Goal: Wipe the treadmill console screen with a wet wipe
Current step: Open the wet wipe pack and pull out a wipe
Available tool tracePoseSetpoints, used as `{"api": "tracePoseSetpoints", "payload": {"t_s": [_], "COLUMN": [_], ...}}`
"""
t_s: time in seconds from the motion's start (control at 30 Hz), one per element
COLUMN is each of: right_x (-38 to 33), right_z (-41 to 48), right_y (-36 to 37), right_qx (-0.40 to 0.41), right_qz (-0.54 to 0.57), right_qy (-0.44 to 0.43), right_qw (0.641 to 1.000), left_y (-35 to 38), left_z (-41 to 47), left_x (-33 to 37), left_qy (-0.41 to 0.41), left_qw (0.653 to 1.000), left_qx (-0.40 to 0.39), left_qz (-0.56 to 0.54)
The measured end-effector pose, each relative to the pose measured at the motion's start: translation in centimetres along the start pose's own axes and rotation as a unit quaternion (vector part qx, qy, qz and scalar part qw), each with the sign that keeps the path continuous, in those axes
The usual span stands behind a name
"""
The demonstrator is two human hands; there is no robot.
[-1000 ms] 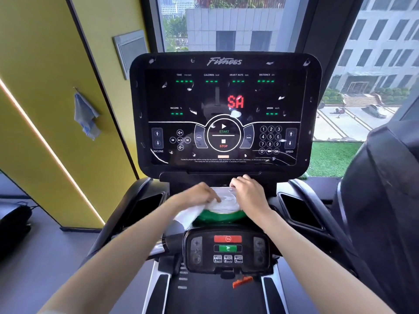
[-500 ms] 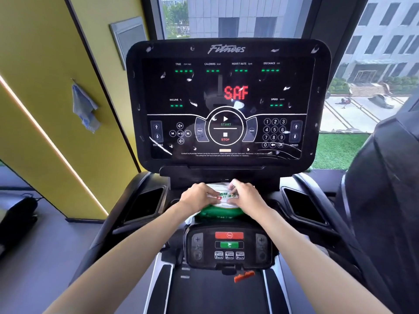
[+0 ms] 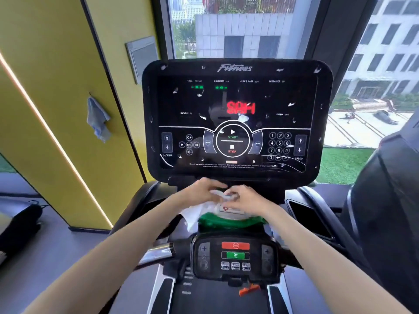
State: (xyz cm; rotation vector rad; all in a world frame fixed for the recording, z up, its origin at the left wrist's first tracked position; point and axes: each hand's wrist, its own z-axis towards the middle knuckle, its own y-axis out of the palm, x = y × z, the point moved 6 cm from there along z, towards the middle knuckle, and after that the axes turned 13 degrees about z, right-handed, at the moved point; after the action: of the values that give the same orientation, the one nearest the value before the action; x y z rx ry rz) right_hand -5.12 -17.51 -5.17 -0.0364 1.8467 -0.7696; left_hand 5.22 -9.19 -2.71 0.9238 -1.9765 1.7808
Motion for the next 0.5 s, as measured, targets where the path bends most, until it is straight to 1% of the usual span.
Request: {"api": "tracePoseSetpoints", "payload": {"t_s": [0.03,0.07,0.13,0.17,0.2,0.27,0.3,0.37,0.43,0.5], "right_x": [-1.3,-2.8,-5.5,-6.4,-7.1,-7.8,-7.9,-8.2,-8.5,-8.6], "right_z": [-0.1,-0.3,-0.4,-0.2,-0.2,-0.3,-0.3,-0.6,-1.0,-1.5], "right_y": [0.0,-0.1,-0.8,-1.5,-2.4,-4.2,-4.8,-5.8,-7.1,-7.8], "right_qx": [-0.022,-0.041,-0.051,-0.027,0.019,0.094,0.108,0.109,0.122,0.122], "right_qz": [0.092,0.162,0.225,0.243,0.251,0.232,0.223,0.238,0.284,0.336], "right_qy": [-0.006,-0.016,-0.049,-0.058,-0.059,-0.050,-0.050,-0.059,-0.069,-0.074], "right_qw": [0.995,0.986,0.972,0.968,0.966,0.967,0.968,0.963,0.948,0.931], "left_y": [-1.9,-3.6,-6.1,-7.1,-8.0,-9.9,-10.7,-11.8,-12.3,-12.4], "left_z": [-0.3,-0.5,-0.7,-0.8,-0.8,-1.0,-1.1,-1.3,-1.3,-1.3], "left_x": [1.0,2.1,4.0,4.7,5.3,5.8,5.8,5.7,5.5,5.5], "left_qy": [0.007,0.015,0.030,0.033,0.031,0.018,0.009,0.005,0.008,0.010], "left_qw": [0.999,0.998,0.995,0.995,0.996,0.995,0.993,0.988,0.983,0.972], "left_qx": [0.005,0.009,0.007,0.009,0.020,0.079,0.109,0.139,0.148,0.142], "left_qz": [-0.039,-0.065,-0.098,-0.098,-0.085,-0.049,-0.046,-0.064,-0.111,-0.188]}}
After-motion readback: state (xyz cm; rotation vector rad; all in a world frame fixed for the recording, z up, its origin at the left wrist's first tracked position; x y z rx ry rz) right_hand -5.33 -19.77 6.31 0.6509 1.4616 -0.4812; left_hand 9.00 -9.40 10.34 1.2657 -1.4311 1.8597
